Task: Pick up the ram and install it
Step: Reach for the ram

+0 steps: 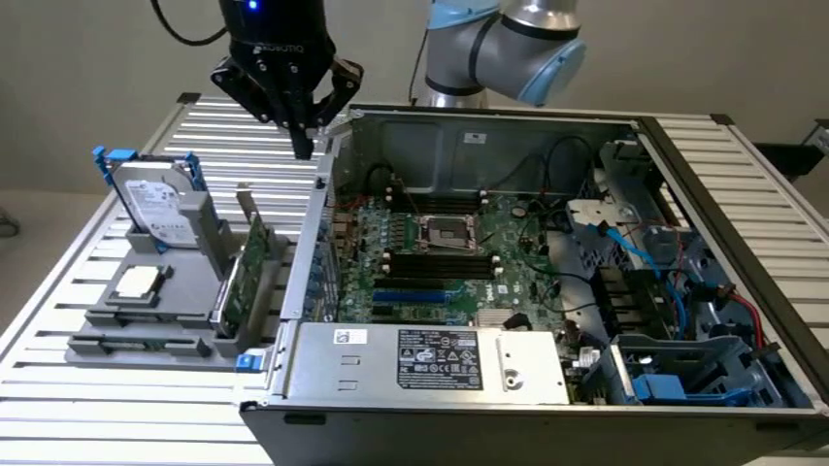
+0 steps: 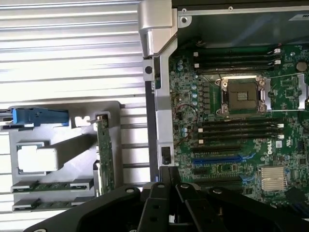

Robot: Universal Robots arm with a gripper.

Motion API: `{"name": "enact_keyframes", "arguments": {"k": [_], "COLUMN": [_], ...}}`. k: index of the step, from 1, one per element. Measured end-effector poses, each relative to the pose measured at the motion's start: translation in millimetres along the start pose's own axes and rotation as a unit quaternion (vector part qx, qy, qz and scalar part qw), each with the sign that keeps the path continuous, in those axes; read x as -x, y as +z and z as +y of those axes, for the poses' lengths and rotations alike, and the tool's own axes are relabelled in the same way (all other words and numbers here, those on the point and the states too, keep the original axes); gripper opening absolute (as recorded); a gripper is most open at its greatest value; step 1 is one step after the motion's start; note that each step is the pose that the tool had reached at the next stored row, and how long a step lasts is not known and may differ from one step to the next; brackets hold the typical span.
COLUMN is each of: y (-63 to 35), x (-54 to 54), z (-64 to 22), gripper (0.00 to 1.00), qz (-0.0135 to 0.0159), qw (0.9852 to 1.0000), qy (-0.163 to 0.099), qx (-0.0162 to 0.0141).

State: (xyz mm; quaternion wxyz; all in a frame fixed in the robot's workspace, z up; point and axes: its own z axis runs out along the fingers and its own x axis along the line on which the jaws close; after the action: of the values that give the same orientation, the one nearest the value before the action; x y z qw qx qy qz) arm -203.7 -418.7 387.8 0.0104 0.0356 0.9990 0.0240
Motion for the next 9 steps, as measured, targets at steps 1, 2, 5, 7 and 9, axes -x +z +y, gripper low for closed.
{"name": "enact_keyframes", "arguments": {"k": [1, 2, 5, 7, 9], "y": [0.2, 0.5, 1.4, 2.0, 2.6], "x": [-4.6, -9.0, -22.2, -31.0, -40.2], "z": [-1.5, -3.0, -7.3, -10.3, -13.4], "gripper": [0.11, 0.11, 0.11, 0.11, 0.11], "qz": [0.0000, 0.0000, 0.0000, 0.0000, 0.0000], "qw": [1.0000, 1.0000, 1.0000, 1.0000, 1.0000], "qy": [0.000, 0.000, 0.000, 0.000, 0.000], "qx": [0.0000, 0.0000, 0.0000, 0.0000, 0.0000]}}
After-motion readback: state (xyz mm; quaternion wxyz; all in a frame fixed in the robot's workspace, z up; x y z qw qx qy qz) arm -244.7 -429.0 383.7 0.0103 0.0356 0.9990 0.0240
